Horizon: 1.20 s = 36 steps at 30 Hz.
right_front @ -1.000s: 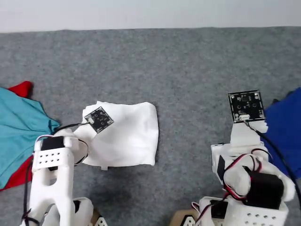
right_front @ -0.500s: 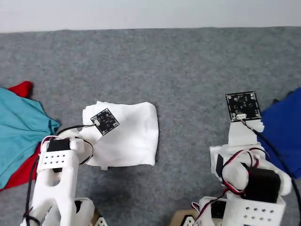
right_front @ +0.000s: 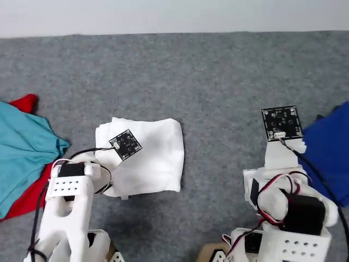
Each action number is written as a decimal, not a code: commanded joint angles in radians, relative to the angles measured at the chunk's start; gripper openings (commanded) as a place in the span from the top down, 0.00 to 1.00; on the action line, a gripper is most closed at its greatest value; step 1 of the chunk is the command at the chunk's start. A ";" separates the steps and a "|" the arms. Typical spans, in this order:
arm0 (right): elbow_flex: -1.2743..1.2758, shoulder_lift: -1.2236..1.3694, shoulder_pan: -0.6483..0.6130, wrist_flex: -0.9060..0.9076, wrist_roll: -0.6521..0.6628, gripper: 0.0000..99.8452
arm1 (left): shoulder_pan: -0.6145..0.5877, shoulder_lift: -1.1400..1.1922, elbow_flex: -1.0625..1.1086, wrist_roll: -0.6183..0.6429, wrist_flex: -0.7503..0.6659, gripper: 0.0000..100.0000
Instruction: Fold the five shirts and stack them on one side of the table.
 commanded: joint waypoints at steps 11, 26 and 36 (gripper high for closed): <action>-0.005 -0.008 0.002 0.035 -0.003 0.99 | 0.011 -0.021 -0.143 0.000 0.287 0.87; -0.005 -0.002 0.002 0.035 -0.003 0.99 | 0.012 -0.020 -0.054 0.005 0.104 0.87; -0.002 -0.001 0.002 0.027 -0.003 0.99 | 0.012 -0.020 -0.015 0.005 0.078 0.99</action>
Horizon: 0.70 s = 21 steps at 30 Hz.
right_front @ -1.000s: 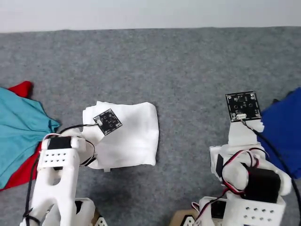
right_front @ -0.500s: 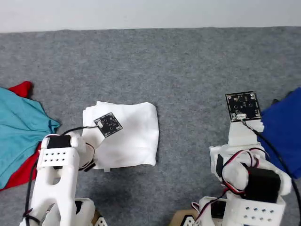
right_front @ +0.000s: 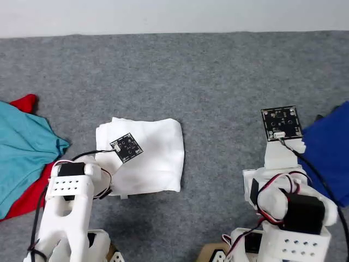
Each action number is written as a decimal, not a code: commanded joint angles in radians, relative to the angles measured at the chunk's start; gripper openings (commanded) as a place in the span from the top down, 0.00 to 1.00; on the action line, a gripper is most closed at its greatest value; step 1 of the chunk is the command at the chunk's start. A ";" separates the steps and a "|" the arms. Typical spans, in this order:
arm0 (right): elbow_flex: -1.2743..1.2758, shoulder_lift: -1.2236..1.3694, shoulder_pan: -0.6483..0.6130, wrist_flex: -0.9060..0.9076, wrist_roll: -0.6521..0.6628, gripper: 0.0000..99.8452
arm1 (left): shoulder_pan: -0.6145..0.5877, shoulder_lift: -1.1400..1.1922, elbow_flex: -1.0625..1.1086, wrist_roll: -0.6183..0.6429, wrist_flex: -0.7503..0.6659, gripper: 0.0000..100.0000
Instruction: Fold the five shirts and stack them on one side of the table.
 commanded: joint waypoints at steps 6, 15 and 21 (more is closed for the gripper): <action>-0.008 -0.008 0.002 0.028 -0.003 0.99 | 0.000 -0.029 -0.064 0.002 0.114 1.00; -0.008 -0.010 0.002 0.028 -0.003 0.99 | -0.002 -0.029 -0.266 -0.002 0.417 1.00; -0.008 -0.010 0.002 0.028 -0.003 0.99 | 0.000 -0.023 -0.268 0.000 0.451 1.00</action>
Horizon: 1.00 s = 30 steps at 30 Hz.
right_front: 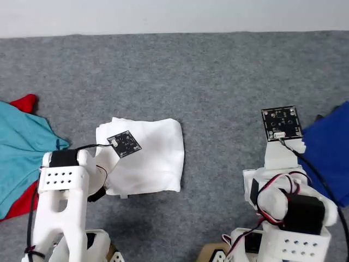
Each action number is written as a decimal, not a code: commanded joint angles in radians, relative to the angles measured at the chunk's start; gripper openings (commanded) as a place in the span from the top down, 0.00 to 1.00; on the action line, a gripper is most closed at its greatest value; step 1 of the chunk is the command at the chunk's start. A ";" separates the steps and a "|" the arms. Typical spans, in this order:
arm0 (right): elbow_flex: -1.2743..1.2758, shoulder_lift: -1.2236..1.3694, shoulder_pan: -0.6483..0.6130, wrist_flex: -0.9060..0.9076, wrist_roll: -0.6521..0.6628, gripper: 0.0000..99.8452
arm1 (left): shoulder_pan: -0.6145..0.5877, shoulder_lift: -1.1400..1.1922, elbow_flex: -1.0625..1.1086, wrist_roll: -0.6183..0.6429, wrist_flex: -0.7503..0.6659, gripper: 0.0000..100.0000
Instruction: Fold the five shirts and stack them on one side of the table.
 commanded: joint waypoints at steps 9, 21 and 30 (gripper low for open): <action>-0.008 -0.010 0.002 0.028 -0.003 0.99 | 0.005 -0.021 0.127 0.071 -0.333 0.88; -0.008 -0.010 0.002 0.030 -0.003 0.99 | 0.055 -0.020 0.260 0.081 -0.431 0.89; -0.008 -0.010 0.002 0.031 -0.003 0.99 | 0.054 -0.029 0.203 0.080 -0.288 1.00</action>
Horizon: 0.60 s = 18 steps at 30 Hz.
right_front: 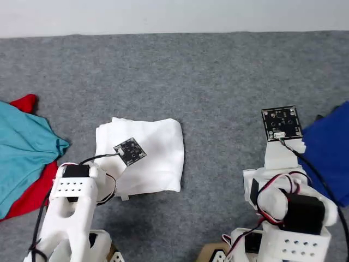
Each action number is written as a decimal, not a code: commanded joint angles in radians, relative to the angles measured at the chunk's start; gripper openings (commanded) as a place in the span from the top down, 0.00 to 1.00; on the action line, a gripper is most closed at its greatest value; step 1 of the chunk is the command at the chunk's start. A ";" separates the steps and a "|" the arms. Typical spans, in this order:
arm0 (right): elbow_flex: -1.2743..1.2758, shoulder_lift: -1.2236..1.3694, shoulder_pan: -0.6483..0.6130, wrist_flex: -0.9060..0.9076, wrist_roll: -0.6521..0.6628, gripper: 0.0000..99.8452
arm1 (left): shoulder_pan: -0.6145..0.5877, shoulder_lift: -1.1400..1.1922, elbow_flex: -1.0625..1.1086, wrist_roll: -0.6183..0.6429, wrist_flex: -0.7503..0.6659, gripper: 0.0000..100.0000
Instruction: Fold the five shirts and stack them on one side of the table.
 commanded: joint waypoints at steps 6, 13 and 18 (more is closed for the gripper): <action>-0.008 -0.010 0.002 0.031 -0.003 0.99 | 0.005 -0.025 -0.211 0.005 0.281 1.00; -0.008 -0.010 0.002 0.028 -0.003 0.99 | -0.115 -0.025 -0.332 0.009 0.373 1.00; -0.006 0.002 -0.012 0.010 -0.003 0.99 | -0.259 -0.025 -0.489 0.176 0.379 1.00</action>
